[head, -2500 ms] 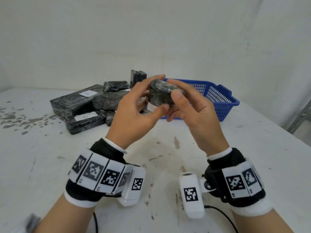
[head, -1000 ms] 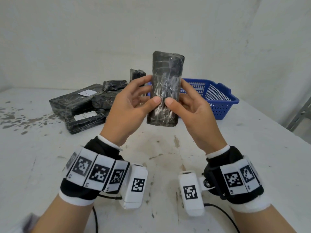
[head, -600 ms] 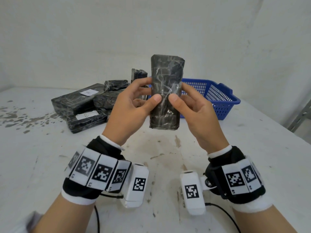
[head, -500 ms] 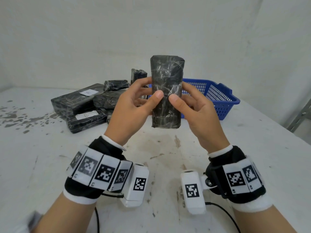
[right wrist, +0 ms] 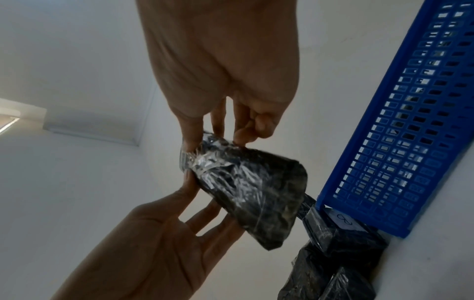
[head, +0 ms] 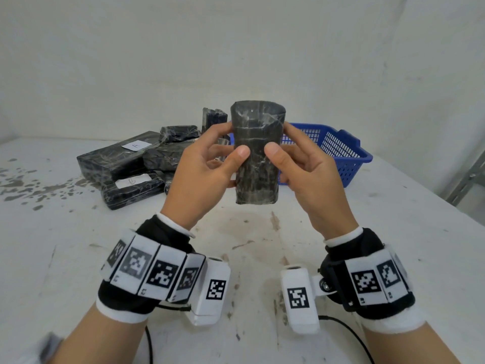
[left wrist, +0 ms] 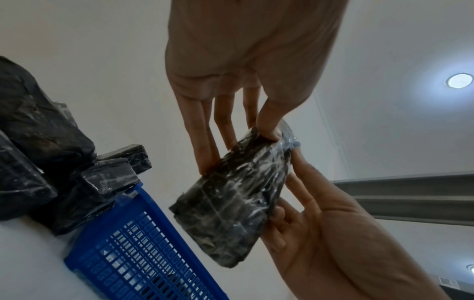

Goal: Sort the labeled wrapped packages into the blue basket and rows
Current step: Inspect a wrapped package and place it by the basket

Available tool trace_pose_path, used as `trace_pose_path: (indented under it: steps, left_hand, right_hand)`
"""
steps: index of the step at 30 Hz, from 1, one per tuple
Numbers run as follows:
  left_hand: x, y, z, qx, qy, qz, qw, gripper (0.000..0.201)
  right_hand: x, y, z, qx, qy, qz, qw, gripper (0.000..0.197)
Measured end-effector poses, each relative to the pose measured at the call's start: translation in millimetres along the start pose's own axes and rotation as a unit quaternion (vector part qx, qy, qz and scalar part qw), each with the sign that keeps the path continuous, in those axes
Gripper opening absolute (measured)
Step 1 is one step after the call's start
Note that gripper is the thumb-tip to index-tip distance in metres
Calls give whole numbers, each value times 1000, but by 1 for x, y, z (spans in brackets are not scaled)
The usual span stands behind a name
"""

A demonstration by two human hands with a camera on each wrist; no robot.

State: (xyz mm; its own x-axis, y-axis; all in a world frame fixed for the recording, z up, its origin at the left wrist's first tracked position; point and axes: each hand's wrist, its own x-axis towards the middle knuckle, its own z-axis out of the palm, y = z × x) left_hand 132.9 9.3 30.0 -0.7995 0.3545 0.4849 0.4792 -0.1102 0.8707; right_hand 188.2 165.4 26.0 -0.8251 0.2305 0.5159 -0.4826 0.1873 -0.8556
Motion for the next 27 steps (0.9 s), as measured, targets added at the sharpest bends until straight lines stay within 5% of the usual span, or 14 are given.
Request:
trace_pose_path:
  steps: [5, 9, 27]
  left_hand:
    - [-1, 2, 1, -3, -1, 6, 1000, 26]
    - [-1, 1, 1, 13, 8, 17, 1000, 38]
    - [-1, 4, 2, -21, -5, 61, 998, 14]
  right_hand:
    - [-2, -7, -2, 17, -1, 20, 1000, 39]
    - [-1, -6, 1, 13, 3, 27, 1000, 44]
    - [-1, -1, 5, 4, 23, 9, 1000, 31]
